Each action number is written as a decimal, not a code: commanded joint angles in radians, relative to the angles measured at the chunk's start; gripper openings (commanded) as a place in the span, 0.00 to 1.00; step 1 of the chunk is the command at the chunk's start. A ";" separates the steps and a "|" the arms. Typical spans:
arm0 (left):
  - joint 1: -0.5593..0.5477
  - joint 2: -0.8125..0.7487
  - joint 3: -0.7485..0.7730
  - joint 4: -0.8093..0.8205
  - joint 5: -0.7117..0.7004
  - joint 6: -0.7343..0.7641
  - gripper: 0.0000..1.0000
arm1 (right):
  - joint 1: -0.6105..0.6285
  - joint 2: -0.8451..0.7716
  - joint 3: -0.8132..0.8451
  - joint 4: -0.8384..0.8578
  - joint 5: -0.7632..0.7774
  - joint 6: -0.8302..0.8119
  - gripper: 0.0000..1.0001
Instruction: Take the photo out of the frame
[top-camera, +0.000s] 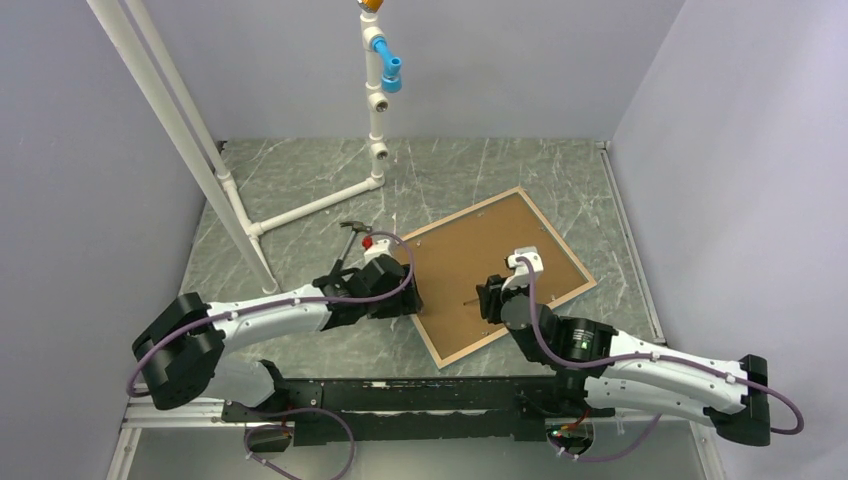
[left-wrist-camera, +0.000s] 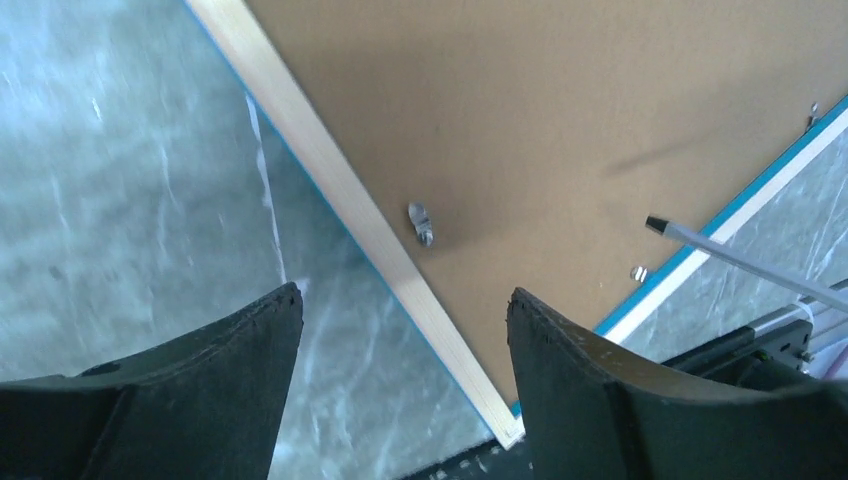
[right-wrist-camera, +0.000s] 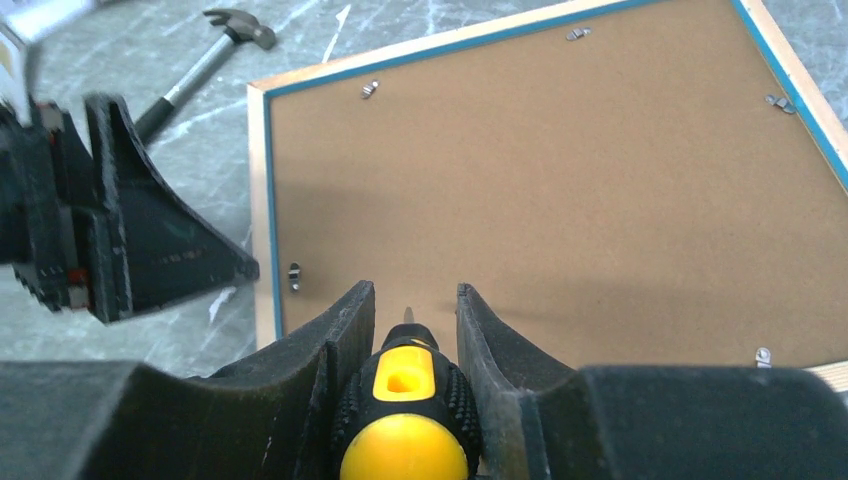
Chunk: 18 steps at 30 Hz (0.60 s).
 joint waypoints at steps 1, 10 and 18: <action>-0.076 0.019 0.068 -0.214 -0.065 -0.310 0.74 | -0.001 -0.040 0.010 0.016 0.009 0.003 0.00; -0.274 0.207 0.230 -0.366 -0.139 -0.721 0.66 | -0.002 -0.129 -0.014 -0.006 0.018 0.037 0.00; -0.313 0.362 0.337 -0.517 -0.170 -0.831 0.43 | -0.001 -0.189 -0.033 -0.008 0.003 0.046 0.00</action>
